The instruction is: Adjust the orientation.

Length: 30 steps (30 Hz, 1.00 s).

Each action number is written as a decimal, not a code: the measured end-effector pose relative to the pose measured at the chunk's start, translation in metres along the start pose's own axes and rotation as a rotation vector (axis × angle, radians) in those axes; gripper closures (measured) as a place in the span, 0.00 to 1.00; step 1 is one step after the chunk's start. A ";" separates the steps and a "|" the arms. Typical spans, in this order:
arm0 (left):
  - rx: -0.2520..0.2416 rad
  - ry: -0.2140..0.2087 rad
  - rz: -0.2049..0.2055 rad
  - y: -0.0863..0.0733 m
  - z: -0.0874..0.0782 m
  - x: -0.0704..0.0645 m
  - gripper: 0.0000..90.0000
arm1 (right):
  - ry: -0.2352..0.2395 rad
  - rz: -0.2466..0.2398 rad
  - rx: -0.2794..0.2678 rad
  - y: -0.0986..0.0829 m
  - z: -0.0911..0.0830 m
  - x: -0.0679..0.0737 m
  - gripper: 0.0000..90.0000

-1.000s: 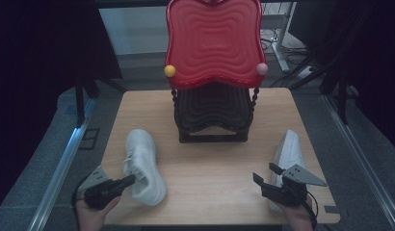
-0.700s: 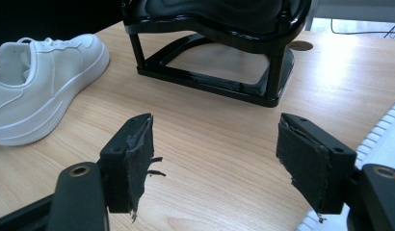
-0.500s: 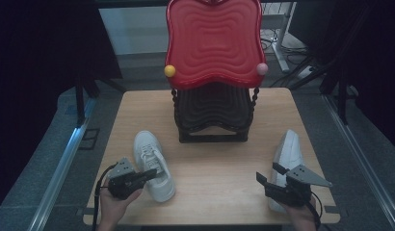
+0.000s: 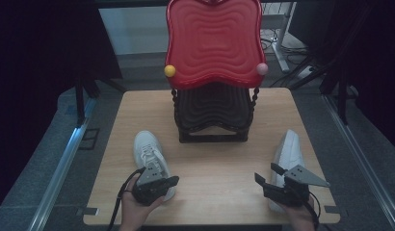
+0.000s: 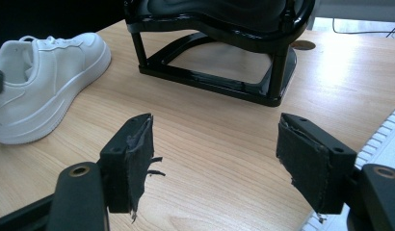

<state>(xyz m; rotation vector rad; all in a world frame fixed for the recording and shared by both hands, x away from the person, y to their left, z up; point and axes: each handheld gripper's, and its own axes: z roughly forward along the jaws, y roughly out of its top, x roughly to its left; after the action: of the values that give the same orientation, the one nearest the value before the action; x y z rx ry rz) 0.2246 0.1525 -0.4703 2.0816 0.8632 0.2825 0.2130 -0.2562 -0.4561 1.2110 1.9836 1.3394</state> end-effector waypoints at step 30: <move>-0.060 0.098 -0.196 -0.053 -0.060 0.064 1.00 | -0.002 0.007 0.011 -0.001 0.002 -0.003 0.32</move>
<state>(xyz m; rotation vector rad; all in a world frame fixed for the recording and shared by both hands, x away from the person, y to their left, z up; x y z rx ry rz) 0.2173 0.2545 -0.4811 1.9242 1.0967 0.3026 0.2153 -0.2577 -0.4583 1.2251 1.9892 1.3325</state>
